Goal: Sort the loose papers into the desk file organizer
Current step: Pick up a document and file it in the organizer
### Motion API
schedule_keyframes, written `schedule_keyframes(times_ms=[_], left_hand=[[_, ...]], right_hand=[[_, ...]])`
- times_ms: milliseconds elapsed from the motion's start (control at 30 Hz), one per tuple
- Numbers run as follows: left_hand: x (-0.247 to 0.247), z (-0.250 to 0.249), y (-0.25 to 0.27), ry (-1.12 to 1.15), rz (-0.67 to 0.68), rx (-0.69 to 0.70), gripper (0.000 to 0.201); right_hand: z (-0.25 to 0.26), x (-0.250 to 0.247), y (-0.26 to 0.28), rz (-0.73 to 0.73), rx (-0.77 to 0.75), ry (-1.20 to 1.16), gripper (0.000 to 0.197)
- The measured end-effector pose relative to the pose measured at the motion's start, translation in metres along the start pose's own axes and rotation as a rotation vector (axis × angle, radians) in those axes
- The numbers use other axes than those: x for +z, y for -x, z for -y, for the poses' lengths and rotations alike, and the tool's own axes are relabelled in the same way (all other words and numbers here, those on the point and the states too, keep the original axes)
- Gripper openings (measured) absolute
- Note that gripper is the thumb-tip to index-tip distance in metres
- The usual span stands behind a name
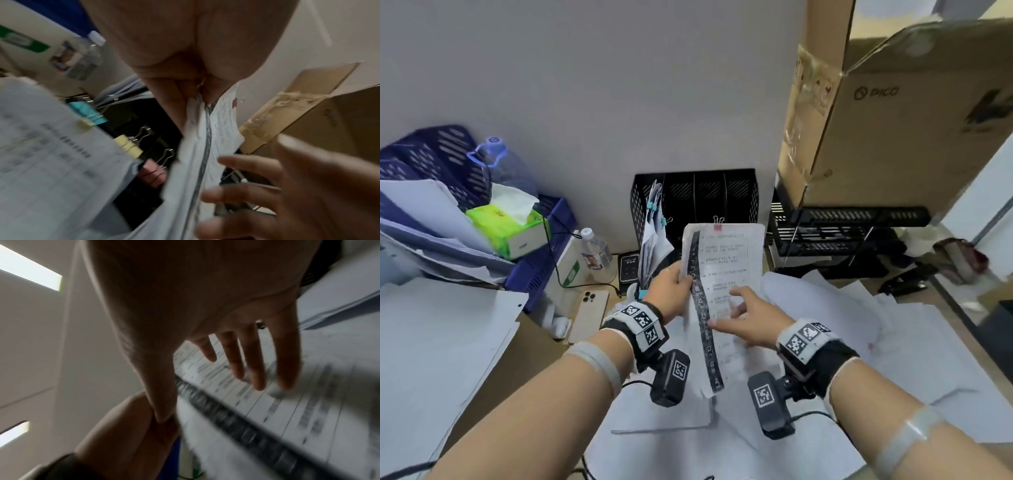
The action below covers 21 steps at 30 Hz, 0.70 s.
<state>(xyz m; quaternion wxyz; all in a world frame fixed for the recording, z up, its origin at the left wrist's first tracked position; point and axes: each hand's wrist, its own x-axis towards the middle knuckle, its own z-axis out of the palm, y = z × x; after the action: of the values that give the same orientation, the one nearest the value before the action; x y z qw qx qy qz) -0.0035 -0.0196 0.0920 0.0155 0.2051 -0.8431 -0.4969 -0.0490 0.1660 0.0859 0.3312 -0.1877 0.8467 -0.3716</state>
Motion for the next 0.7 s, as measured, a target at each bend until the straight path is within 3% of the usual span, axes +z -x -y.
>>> schedule_keyframes(times_ms=[67, 167, 233, 333, 400, 467, 567, 700], left_hand=[[0.000, -0.027, 0.004, 0.052, -0.045, 0.095, 0.023], [0.005, -0.049, 0.007, 0.103, -0.066, 0.206, 0.027], [0.008, -0.055, 0.010, 0.146, -0.030, 0.266, 0.026], [0.010, -0.057, 0.012, 0.165, 0.030, 0.290, 0.039], [0.008, -0.053, 0.010, 0.109, 0.028, 0.286, 0.049], [0.005, -0.045, 0.005, 0.112, 0.001, 0.249, 0.052], [0.002, -0.031, -0.008, 0.187, 0.029, 0.138, 0.057], [0.004, -0.011, -0.029, 0.183, 0.092, 0.055, 0.065]], right_hand=[[0.023, -0.005, -0.006, 0.022, -0.065, 0.015, 0.112], [0.045, -0.016, -0.019, -0.138, -0.135, 0.096, 0.114], [0.055, -0.025, -0.028, -0.213, -0.158, 0.217, 0.098], [0.070, -0.042, -0.031, -0.189, -0.127, 0.480, 0.051], [0.074, -0.053, -0.034, -0.157, -0.124, 0.539, 0.049], [0.071, -0.062, -0.038, -0.174, -0.140, 0.365, 0.055], [0.068, -0.073, -0.049, -0.231, -0.163, 0.165, 0.048], [0.077, -0.083, -0.065, -0.246, -0.152, 0.193, 0.043]])
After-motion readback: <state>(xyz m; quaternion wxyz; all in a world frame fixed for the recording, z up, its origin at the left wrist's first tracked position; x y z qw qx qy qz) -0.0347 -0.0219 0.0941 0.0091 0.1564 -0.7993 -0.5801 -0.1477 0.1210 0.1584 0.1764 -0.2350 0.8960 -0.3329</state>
